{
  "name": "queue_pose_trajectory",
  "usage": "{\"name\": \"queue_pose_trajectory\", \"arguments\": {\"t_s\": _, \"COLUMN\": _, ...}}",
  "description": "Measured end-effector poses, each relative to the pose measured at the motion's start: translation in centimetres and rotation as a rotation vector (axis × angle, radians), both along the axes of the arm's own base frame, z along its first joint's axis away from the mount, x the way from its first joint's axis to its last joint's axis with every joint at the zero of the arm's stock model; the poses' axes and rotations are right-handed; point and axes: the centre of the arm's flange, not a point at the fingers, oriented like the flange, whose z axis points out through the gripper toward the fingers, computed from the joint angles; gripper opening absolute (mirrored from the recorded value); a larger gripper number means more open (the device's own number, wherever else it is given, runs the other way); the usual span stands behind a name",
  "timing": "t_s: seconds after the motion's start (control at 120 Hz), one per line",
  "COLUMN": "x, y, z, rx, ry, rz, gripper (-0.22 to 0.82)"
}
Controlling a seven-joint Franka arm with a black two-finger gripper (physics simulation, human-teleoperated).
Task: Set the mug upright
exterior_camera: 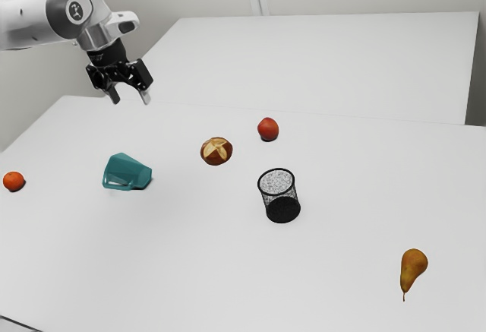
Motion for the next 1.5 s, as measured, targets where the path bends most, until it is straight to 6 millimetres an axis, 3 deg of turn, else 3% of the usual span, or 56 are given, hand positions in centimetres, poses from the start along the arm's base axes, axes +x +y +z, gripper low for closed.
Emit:
{"name": "queue_pose_trajectory", "arguments": {"t_s": 0.358, "x": 0.0, "y": -0.1, "z": -0.2, "rx": -0.01, "ry": 0.007, "rz": 0.0, "gripper": 0.6}}
{"name": "queue_pose_trajectory", "arguments": {"t_s": 0.492, "x": -1.2, "y": 0.8, "z": 0.4, "rx": -0.041, "ry": 0.004, "rz": 0.027, "gripper": 0.6}}
{"name": "queue_pose_trajectory", "arguments": {"t_s": 0.575, "x": -2.3, "y": 3.8, "z": 0.6, "rx": -0.11, "ry": 0.011, "rz": 0.086, "gripper": 0.6}}
{"name": "queue_pose_trajectory", "arguments": {"t_s": 0.75, "x": -5.4, "y": 13.8, "z": -0.5, "rx": -0.272, "ry": -0.001, "rz": 0.231, "gripper": 0.6}}
{"name": "queue_pose_trajectory", "arguments": {"t_s": 0.833, "x": -6.5, "y": 17.3, "z": -2.0, "rx": -0.336, "ry": -0.001, "rz": 0.259, "gripper": 0.6}}
{"name": "queue_pose_trajectory", "arguments": {"t_s": 0.967, "x": -7.5, "y": 20.5, "z": -4.8, "rx": -0.393, "ry": 0.02, "rz": 0.261, "gripper": 0.6}}
{"name": "queue_pose_trajectory", "arguments": {"t_s": 1.158, "x": -8.7, "y": 27.1, "z": -12.6, "rx": -0.537, "ry": 0.027, "rz": 0.322, "gripper": 0.6}}
{"name": "queue_pose_trajectory", "arguments": {"t_s": 1.3, "x": -8.0, "y": 28.3, "z": -16.2, "rx": -0.596, "ry": -0.003, "rz": 0.3, "gripper": 0.6}}
{"name": "queue_pose_trajectory", "arguments": {"t_s": 1.5, "x": -6.8, "y": 27.8, "z": -19.4, "rx": -0.684, "ry": -0.071, "rz": 0.275, "gripper": 0.6}}
